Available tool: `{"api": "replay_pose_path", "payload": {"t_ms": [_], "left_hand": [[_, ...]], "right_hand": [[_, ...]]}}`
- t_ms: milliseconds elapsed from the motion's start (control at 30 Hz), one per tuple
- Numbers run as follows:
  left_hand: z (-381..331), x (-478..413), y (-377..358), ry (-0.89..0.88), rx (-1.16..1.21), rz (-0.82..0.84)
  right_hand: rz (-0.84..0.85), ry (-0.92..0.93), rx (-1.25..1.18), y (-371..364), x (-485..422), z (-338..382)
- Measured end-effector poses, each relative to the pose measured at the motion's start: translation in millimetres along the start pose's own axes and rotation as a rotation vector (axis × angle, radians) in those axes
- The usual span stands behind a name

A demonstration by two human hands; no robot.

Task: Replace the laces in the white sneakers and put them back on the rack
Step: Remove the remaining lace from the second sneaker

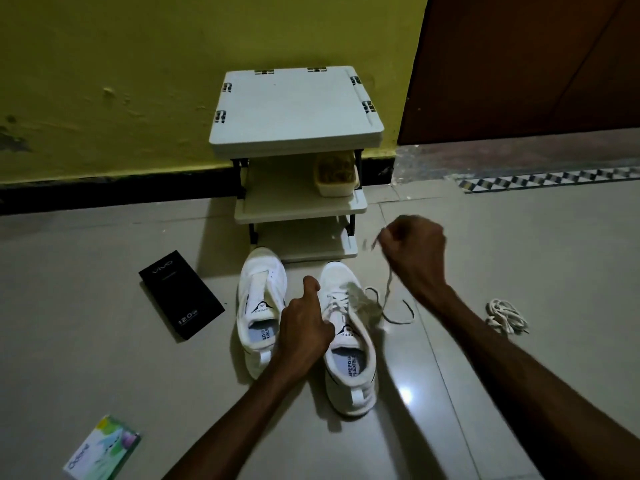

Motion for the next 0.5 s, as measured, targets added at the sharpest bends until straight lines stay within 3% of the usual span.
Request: {"api": "replay_pose_path", "payload": {"t_ms": [67,133,333,500], "left_hand": [[2,0,0,0.008,0.02,0.003],[1,0,0,0.001,-0.019,0.015],[-11,0,-14,-0.103,-0.197,0.101],[-10,-9,-21,-0.134,-0.2,0.125]], "right_hand": [[-0.153,-0.234,-0.181,29,-22,-21],[-0.14,-0.293,-0.271,37,-32,-28],[0.439,-0.14,-0.061,-10,10,-12],[0.648,0.091,0.2,-38,72,4]]}}
Point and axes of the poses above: each hand's wrist, its own x-axis away from the middle knuckle, its own y-axis out of the back of the hand, z = x × y, the point moved 5 cm from there along -x, towards the middle knuckle, and after that the axes turned 13 degrees about x, right-handed, at the moved point
